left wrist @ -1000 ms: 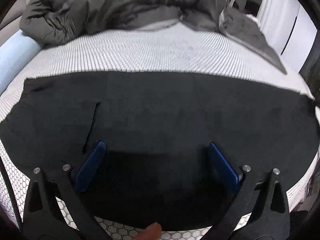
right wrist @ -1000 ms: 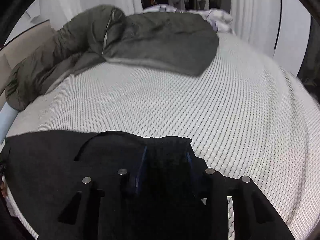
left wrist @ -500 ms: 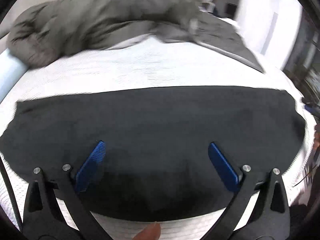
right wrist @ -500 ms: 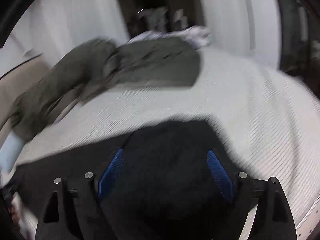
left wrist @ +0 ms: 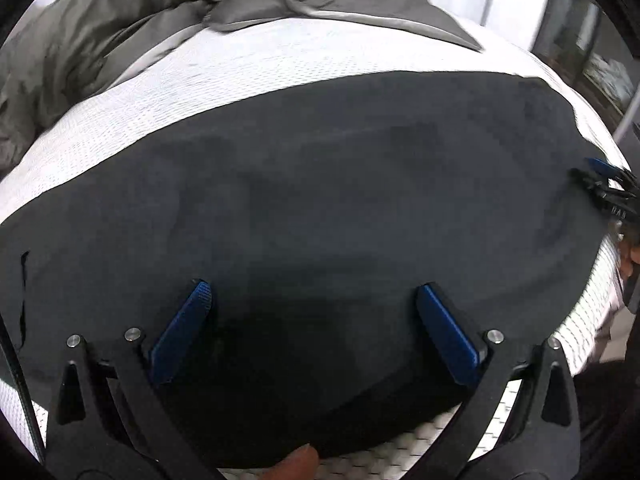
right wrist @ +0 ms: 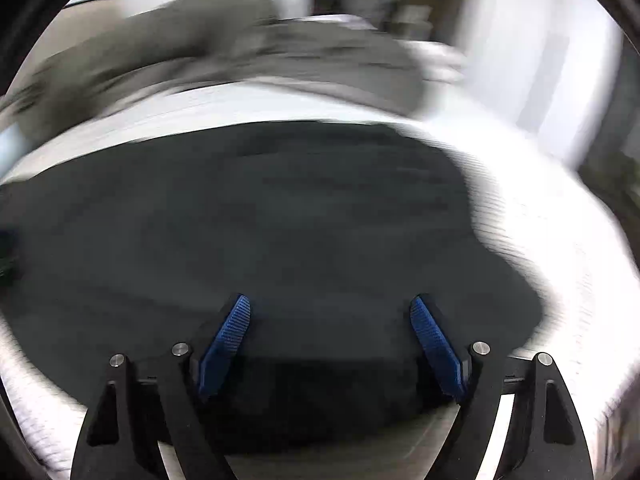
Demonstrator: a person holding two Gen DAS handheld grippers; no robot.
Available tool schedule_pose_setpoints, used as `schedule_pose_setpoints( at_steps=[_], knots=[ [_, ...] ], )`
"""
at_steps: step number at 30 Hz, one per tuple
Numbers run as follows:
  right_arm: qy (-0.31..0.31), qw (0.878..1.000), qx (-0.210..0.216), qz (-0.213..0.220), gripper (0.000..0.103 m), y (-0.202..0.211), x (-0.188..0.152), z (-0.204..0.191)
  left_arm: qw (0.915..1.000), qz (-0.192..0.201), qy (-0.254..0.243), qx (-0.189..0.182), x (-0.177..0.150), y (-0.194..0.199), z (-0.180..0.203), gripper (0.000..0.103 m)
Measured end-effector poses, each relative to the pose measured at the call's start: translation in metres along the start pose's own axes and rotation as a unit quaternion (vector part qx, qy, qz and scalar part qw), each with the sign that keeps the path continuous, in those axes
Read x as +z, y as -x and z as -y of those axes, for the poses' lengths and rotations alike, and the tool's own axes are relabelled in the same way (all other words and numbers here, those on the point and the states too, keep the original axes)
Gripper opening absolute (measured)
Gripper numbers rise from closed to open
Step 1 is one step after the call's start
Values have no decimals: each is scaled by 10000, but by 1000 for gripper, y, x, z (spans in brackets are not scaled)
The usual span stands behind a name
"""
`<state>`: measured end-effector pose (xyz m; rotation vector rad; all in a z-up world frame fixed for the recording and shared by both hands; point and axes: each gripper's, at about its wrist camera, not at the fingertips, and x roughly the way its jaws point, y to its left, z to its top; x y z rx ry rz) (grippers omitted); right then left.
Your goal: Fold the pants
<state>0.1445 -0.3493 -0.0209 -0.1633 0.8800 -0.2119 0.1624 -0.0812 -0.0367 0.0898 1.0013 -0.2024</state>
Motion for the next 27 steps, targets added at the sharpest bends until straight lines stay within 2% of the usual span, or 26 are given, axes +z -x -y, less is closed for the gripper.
schedule_pose_setpoints(
  at_steps=[1, 2, 3, 5, 7, 8, 12, 15, 18, 19, 20, 22, 23, 24, 27],
  knots=[
    [-293, 9993, -250, -29, 86, -3, -2, 18, 10000, -4, 93, 25, 0, 0, -3, 103],
    [-694, 9976, 19, -33, 86, -3, -4, 36, 9999, 0, 126, 29, 0, 1, -4, 103],
    [-1215, 9914, 490, -70, 86, -2, -5, 53, 9998, 21, 158, 84, 1, 4, -2, 103],
    [-1599, 9840, 780, 25, 86, 9, -4, 65, 9997, 110, 154, 141, 4, 10, 0, 102],
    [-2009, 9713, 1261, 182, 88, 28, -7, 76, 9997, 249, 55, 59, 13, 17, 5, 102],
    [-2245, 9627, 1498, 198, 89, 35, -14, 79, 9994, 339, -4, -37, 15, 22, 13, 102],
    [-3458, 8991, 2682, -131, 89, 29, -44, 101, 9963, 540, -427, -508, 24, 27, 65, 102],
    [-3803, 8709, 3105, -221, 89, 15, -53, 108, 9963, 307, -638, -496, 26, 9, 90, 102],
    [-4157, 8482, 3280, -79, 90, -9, -42, 108, 9963, -125, -825, -188, 18, -13, 108, 103],
    [-4245, 8454, 3241, -24, 90, -12, -40, 112, 9966, -82, -797, -201, 18, -14, 108, 103],
    [-4299, 8479, 3101, 84, 86, -17, -34, 112, 9968, -55, -753, -251, 17, -13, 106, 103],
    [-4202, 8629, 2796, 249, 54, -23, -23, 108, 9967, 21, -675, -451, 16, -5, 98, 103],
    [-4137, 8727, 2584, 228, 33, -24, -24, 103, 9967, 70, -616, -529, 12, 0, 93, 103],
    [-4109, 8764, 2505, 164, 28, -25, -23, 100, 9967, 111, -532, -606, 11, 4, 83, 103],
    [-4204, 8697, 2550, 437, 18, -16, -16, 97, 9972, 337, -190, -637, 9, 25, 43, 103]
  ],
)
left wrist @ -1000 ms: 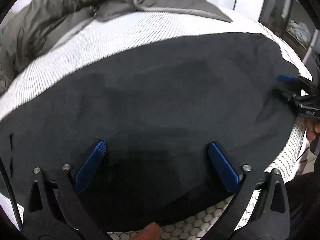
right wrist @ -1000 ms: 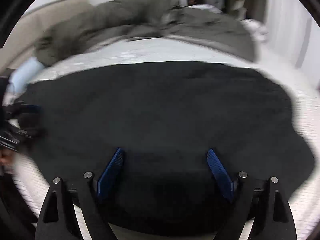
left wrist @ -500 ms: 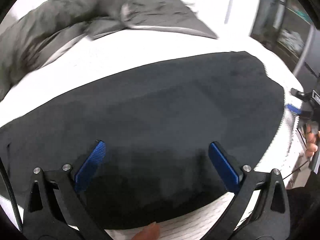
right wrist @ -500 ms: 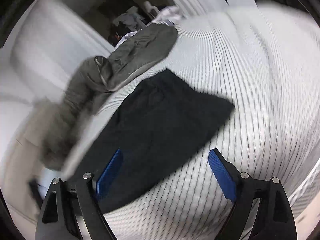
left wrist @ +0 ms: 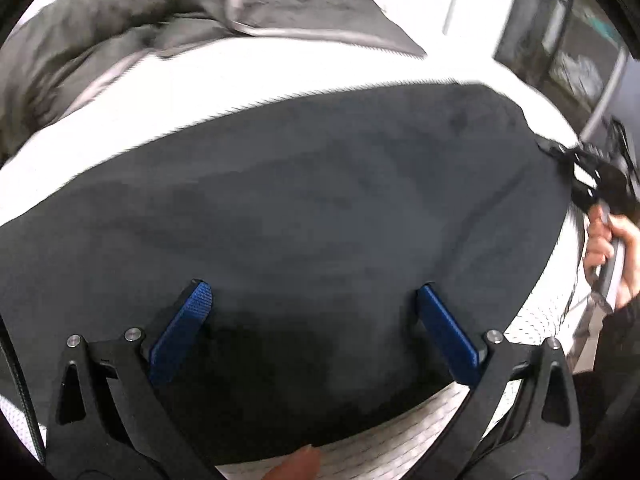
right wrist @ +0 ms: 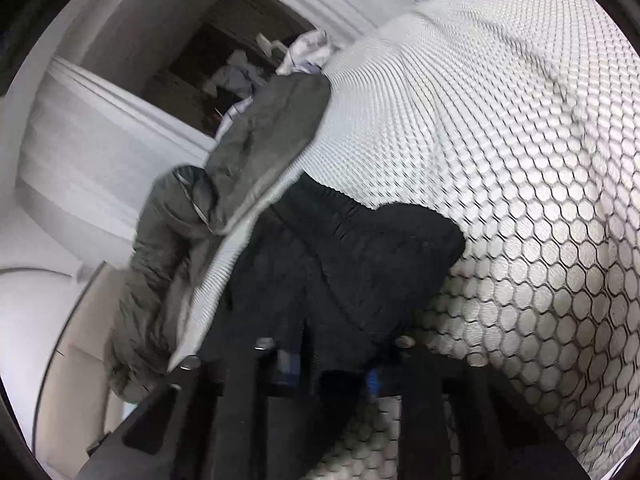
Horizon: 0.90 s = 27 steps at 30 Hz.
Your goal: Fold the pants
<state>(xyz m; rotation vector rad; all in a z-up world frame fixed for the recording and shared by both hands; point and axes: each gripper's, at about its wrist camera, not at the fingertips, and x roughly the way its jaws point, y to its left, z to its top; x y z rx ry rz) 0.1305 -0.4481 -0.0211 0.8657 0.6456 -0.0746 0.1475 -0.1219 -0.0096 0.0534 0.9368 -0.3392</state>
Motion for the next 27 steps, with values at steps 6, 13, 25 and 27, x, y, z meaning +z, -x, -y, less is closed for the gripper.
schedule_pose_setpoints(
  at_steps=[6, 13, 25, 27],
  knots=[
    [1210, 9915, -195, 448, 15, 13, -13, -73, 9934, 405, 1044, 248, -11, 47, -102, 102],
    [2550, 9649, 628, 11, 15, -26, -76, -218, 9829, 633, 1640, 550, -44, 88, -189, 102],
    [5424, 7865, 1626, -2465, 73, -122, -307, -376, 9604, 735, 2516, 942, -105, 121, -299, 102],
    [5174, 7985, 1623, -2614, 73, -118, -294, -360, 9631, 752, 2427, 888, -104, 122, -294, 102]
  ],
)
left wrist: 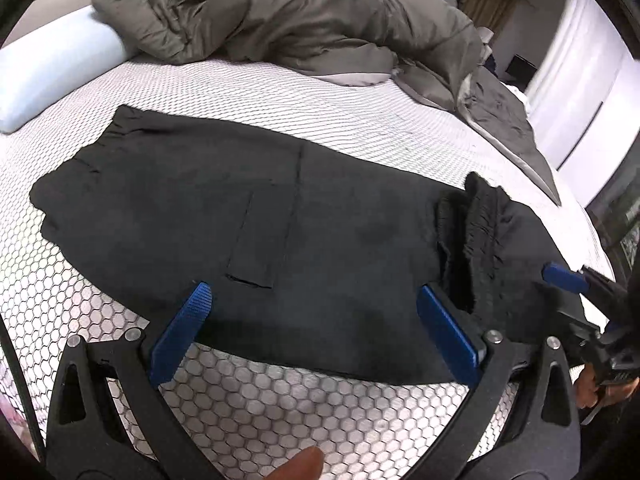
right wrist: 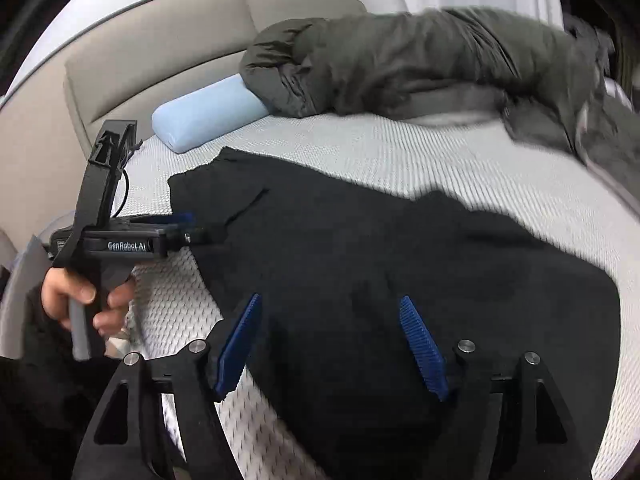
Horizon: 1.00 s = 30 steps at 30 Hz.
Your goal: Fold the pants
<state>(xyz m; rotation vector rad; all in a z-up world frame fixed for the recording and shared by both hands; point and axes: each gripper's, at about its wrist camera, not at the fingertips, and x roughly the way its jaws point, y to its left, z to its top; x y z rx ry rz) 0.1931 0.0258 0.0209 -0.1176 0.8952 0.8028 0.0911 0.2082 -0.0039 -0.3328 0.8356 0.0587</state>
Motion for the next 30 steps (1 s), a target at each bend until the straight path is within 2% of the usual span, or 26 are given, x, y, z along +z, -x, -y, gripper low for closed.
schedule_pose_setpoints(
  at_steps=[2, 3, 6, 9, 12, 16, 17, 18, 19, 21, 23, 25, 29, 30],
  knots=[
    [-310, 9994, -36, 163, 73, 30, -19, 22, 9998, 14, -146, -103, -2, 2, 17, 102],
    [-478, 9983, -271, 183, 73, 43, -33, 34, 9996, 4, -242, -161, 1, -3, 28, 102],
    [-773, 9932, -862, -148, 72, 55, -72, 71, 9973, -109, -673, -262, -10, -7, 68, 102],
    [-928, 9877, -1215, -327, 72, 75, -115, 91, 9932, -282, -1112, -170, -14, -21, 98, 102],
    [-1209, 9848, -1217, -253, 73, 107, -147, 100, 9901, -377, -1352, -11, -21, -30, 119, 102],
    [-1542, 9833, -925, 267, 72, 138, -157, 106, 9920, -324, -1219, -24, -19, -31, 130, 102],
    [-1642, 9825, -754, 453, 67, 142, -156, 106, 9923, -309, -1196, -16, -19, -30, 131, 102],
    [-1714, 9817, -632, 547, 57, 146, -155, 107, 9925, -309, -1182, -8, -18, -32, 133, 102],
    [-1845, 9797, -479, 615, 51, 144, -152, 109, 9926, -312, -1171, 8, -17, -34, 135, 102],
    [-2060, 9768, -407, 425, 25, 132, -156, 107, 9920, -351, -1212, 49, -17, -38, 139, 102],
    [-2122, 9752, -611, 124, 12, 122, -162, 107, 9913, -398, -1254, 102, -16, -41, 139, 102],
    [-2174, 9743, -586, 95, 7, 126, -172, 103, 9905, -444, -1295, 115, -16, -45, 140, 102],
    [-2120, 9755, -547, -233, 8, 130, -189, 96, 9910, -457, -1255, 119, -13, -47, 136, 102],
    [-2151, 9750, -529, -187, 11, 132, -189, 96, 9916, -433, -1214, 109, -12, -45, 136, 102]
  ],
)
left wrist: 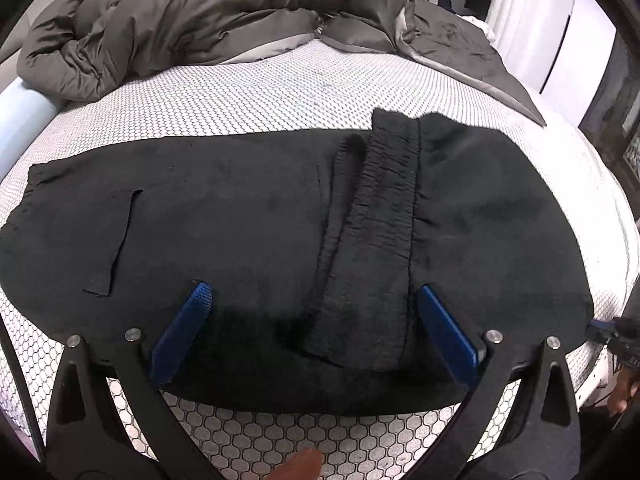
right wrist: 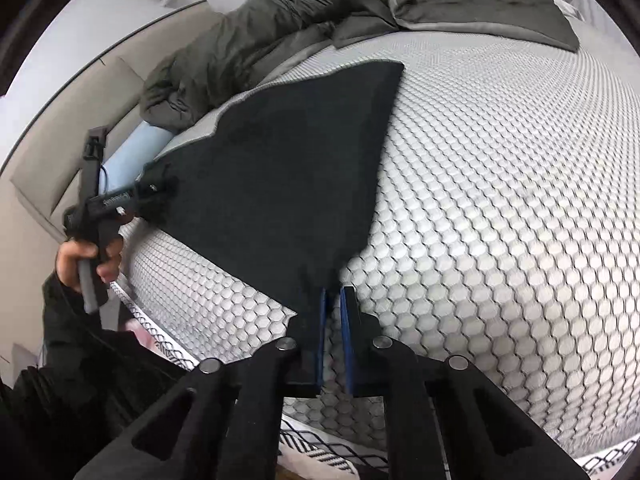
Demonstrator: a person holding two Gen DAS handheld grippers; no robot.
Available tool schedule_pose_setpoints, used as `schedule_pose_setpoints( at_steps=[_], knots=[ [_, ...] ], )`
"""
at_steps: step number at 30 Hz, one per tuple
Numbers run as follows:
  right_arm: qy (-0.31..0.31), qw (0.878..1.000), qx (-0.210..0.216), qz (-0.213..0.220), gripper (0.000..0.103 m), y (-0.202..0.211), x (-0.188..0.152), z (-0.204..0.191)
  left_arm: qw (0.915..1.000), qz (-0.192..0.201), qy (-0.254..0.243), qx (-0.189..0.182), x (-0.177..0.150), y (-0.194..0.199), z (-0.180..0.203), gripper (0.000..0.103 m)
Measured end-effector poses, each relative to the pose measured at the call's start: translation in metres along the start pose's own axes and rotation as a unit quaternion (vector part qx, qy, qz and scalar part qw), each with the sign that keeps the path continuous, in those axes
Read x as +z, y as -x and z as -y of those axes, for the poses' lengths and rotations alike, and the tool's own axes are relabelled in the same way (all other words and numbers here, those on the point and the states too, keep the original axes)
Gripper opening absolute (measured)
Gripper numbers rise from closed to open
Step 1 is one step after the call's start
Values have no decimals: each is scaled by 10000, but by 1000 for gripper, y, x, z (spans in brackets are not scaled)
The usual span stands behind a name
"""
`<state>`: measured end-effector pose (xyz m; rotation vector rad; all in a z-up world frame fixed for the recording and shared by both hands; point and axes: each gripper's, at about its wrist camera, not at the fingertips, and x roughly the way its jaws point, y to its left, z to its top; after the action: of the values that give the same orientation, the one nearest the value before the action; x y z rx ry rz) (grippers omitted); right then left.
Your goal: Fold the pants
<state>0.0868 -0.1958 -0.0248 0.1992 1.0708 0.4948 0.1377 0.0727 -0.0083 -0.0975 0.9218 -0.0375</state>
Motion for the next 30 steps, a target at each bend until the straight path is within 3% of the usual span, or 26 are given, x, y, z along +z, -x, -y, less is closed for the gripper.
schedule_pose_setpoints(
  at_steps=[1, 3, 4, 6, 11, 14, 17, 20, 23, 27, 30],
  knots=[
    [-20, 9999, 58, 90, 15, 6, 0, 2, 10000, 63, 69, -24, 2, 3, -2, 102],
    [-84, 9987, 99, 496, 52, 27, 3, 8, 9996, 176, 182, -115, 5, 11, -7, 102],
    [-150, 9975, 118, 677, 57, 33, 7, 9, 9992, 245, 230, -196, 8, 16, -9, 102],
    [-246, 9954, 141, 914, 58, 39, 20, 12, 9989, 301, 247, -259, 14, 20, -10, 102],
    [-346, 9952, -224, 887, 58, 14, 68, 28, 9974, 312, 185, -627, 49, 8, -9, 102],
    [-710, 9946, -54, 756, 58, -8, 93, 52, 9950, 121, 260, -962, 74, -12, -4, 101],
    [-1050, 9924, 49, 638, 58, -24, 109, 67, 9941, -448, -40, -992, 95, -42, 10, 96],
    [-1187, 9920, 47, 426, 58, -34, 110, 73, 9915, -813, -199, -1000, 105, -68, 19, 82],
    [-1022, 9941, -4, 354, 59, -34, 110, 67, 9860, -953, -52, -1369, 107, -86, 21, 43],
    [-1083, 9935, 22, 338, 59, -38, 113, 67, 9808, -655, 282, -1814, 111, -80, 10, 14],
    [-1095, 9935, 28, 320, 60, -44, 118, 62, 9796, -476, 484, -1894, 118, -68, -8, 15]
  ],
)
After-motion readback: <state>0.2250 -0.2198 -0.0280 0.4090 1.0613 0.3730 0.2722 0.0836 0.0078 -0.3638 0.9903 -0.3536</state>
